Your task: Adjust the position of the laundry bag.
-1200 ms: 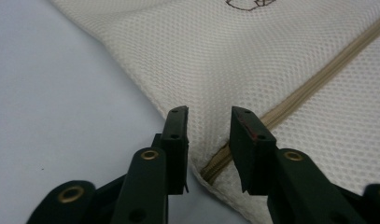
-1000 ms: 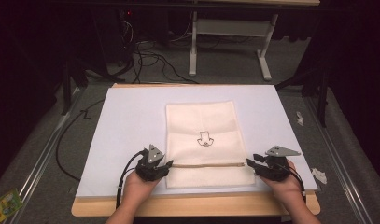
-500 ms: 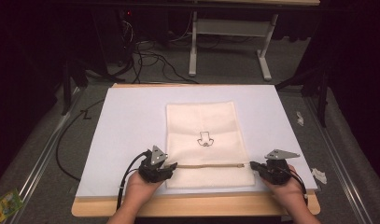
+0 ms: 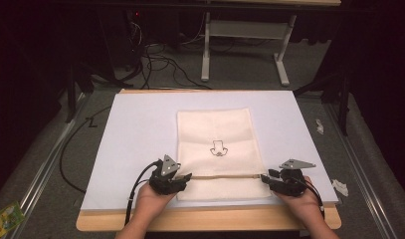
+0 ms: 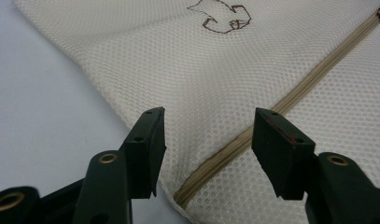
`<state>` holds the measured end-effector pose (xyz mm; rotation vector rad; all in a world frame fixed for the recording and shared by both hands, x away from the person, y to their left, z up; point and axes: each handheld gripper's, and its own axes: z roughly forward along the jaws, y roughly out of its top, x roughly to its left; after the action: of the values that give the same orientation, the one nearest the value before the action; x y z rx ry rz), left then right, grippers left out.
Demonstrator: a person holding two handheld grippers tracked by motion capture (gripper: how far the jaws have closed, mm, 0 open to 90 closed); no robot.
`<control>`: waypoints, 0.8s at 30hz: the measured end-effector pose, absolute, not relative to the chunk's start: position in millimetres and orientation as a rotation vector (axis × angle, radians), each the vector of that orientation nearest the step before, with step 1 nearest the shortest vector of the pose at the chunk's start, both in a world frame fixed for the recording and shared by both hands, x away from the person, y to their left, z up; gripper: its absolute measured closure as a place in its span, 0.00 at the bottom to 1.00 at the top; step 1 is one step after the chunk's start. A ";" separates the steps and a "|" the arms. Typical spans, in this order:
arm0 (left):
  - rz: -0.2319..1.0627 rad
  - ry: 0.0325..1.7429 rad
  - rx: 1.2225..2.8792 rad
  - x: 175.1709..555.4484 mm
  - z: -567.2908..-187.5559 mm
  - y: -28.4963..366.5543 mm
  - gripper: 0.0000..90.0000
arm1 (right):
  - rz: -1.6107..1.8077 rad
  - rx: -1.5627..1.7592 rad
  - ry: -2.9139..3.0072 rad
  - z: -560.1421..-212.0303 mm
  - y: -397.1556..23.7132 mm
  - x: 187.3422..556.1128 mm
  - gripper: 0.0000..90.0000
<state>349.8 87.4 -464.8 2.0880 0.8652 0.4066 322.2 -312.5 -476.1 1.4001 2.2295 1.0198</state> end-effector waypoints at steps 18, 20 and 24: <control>0.383 0.872 2.001 351.0 -458.8 87.3 0.39 | 0.981 1.367 2.241 -476.1 -307.9 322.0 0.81; 0.386 0.866 1.992 352.1 -458.3 86.6 0.39 | 0.978 1.345 2.251 -475.8 -306.9 322.6 0.89; 0.380 0.869 1.994 353.9 -459.6 86.1 0.39 | 0.974 1.305 2.269 -475.4 -305.6 323.9 0.93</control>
<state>353.9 86.1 -459.6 1.9939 0.8694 0.3799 323.9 -305.6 -475.4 1.3054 2.2686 0.9737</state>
